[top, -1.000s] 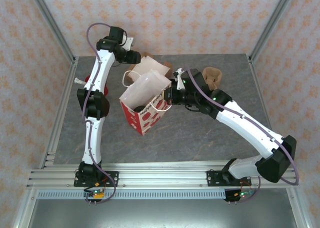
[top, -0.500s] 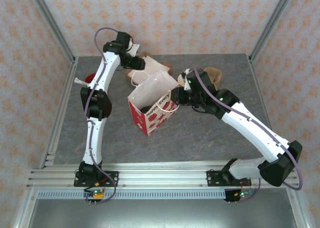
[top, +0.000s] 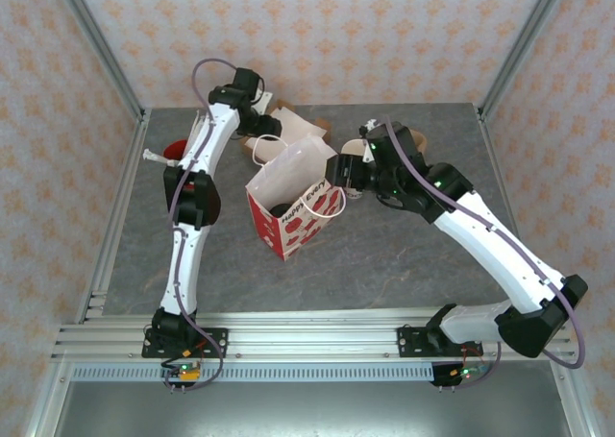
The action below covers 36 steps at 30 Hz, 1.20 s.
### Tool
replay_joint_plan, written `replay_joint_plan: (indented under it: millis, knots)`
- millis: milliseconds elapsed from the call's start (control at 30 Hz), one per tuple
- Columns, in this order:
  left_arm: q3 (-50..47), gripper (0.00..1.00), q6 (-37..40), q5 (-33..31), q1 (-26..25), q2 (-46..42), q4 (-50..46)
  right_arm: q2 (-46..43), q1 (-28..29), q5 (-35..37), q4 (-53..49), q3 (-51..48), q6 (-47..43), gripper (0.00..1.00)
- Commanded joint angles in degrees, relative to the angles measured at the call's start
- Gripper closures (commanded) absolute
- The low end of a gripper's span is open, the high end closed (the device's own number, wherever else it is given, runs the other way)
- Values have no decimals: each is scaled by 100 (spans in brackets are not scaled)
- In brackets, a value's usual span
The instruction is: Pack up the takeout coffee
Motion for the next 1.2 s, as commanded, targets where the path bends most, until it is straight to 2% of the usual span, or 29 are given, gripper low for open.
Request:
replay_joint_plan:
  millis: [0,233,500,767,1167]
  knots:
    - [328,32,-81,-172,27,285,98,108,-37,292,-240,314,16,28]
    - [514,31,-199,-228,18,586,331,421,-38,460,-436,591,80,28]
    - [808,34,-21,-588,-109,1049,637,682,-33,496,-515,833,84,28]
    - [1038,41,150,-920,-199,1300,712,861,-46,493,-623,1233,-59,27]
    - [1098,51,-212,-1111,-223,1422,153,886,-44,299,-511,1292,-59,27]
